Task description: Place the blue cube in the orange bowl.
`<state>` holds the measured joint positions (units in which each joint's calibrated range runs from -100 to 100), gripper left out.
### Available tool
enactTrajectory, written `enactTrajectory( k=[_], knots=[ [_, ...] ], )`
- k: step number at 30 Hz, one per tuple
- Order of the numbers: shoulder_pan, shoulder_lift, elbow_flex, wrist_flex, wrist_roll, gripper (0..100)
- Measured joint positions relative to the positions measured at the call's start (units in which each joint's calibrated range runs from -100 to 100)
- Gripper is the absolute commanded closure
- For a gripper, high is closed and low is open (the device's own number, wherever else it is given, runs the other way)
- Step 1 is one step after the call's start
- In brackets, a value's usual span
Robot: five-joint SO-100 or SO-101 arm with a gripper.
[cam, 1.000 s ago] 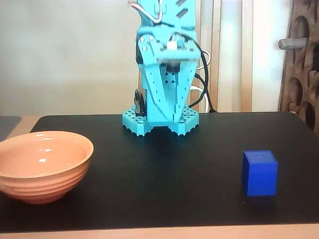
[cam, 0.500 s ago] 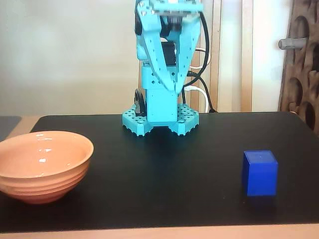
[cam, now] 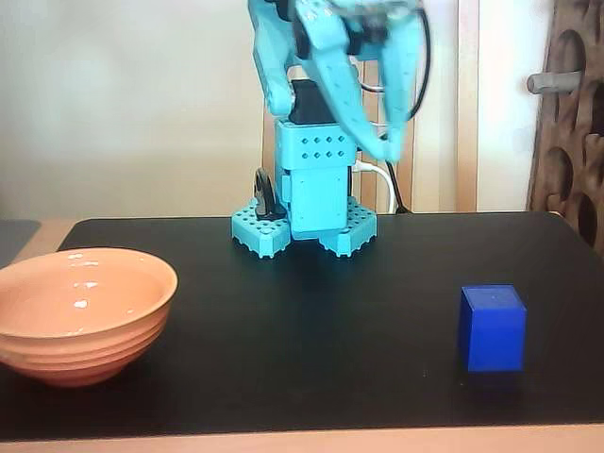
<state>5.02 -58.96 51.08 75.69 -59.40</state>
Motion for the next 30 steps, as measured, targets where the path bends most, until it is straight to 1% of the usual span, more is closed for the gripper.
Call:
enactTrajectory(
  k=[7, 15, 23, 26, 30],
  knots=[
    [-5.16, 6.20, 0.00, -6.25, -4.02, 100],
    [-10.13, 7.90, 0.00, -7.66, -8.67, 99],
    [-13.03, 9.43, 0.00, -7.84, -10.08, 99],
    [-13.97, 11.47, 0.00, -10.22, -10.08, 93],
    [-14.91, 14.44, 0.00, -13.12, -10.08, 90]
  ],
)
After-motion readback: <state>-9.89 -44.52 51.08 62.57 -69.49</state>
